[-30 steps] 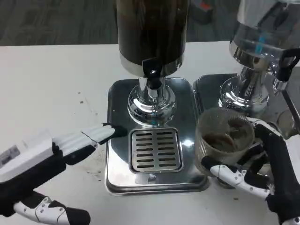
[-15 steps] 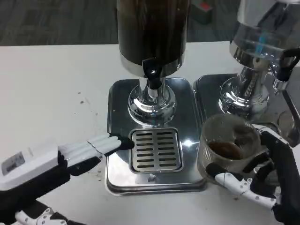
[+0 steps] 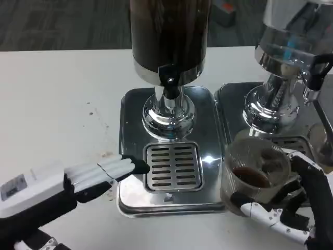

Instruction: Grasp the cup under the faucet to collect the drink, then remove the cup.

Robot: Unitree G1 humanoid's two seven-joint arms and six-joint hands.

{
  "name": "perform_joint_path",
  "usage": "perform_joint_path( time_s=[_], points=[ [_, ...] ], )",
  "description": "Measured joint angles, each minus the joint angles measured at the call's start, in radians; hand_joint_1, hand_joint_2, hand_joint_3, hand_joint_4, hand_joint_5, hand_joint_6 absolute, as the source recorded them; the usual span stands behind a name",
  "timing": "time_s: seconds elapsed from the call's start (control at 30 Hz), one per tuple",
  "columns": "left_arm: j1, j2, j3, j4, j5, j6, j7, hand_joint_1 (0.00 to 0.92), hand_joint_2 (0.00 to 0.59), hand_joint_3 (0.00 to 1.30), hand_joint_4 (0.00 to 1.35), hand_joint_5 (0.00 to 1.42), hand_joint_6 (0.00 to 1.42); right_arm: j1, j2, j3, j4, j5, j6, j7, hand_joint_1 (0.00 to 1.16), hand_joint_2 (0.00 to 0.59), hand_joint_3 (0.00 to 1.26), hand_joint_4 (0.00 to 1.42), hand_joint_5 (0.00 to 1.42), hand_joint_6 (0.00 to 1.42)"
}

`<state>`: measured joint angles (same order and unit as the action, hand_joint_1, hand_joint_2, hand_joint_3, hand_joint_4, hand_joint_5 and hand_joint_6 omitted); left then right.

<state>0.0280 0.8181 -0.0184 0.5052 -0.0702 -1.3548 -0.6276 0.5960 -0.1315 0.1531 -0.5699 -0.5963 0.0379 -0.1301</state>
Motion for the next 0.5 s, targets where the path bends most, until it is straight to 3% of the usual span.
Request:
perform_joint_path(
  time_s=[0.5],
  points=[
    [0.008, 0.008, -0.003, -0.007, 0.000, -0.001, 0.012, 0.000, 0.088, 0.06, 0.00, 0.03, 0.17, 0.018, 0.000, 0.001, -0.024, 0.004, 0.000, 0.005, 0.79, 0.220, 0.56, 0.60, 0.77, 0.97]
  ],
)
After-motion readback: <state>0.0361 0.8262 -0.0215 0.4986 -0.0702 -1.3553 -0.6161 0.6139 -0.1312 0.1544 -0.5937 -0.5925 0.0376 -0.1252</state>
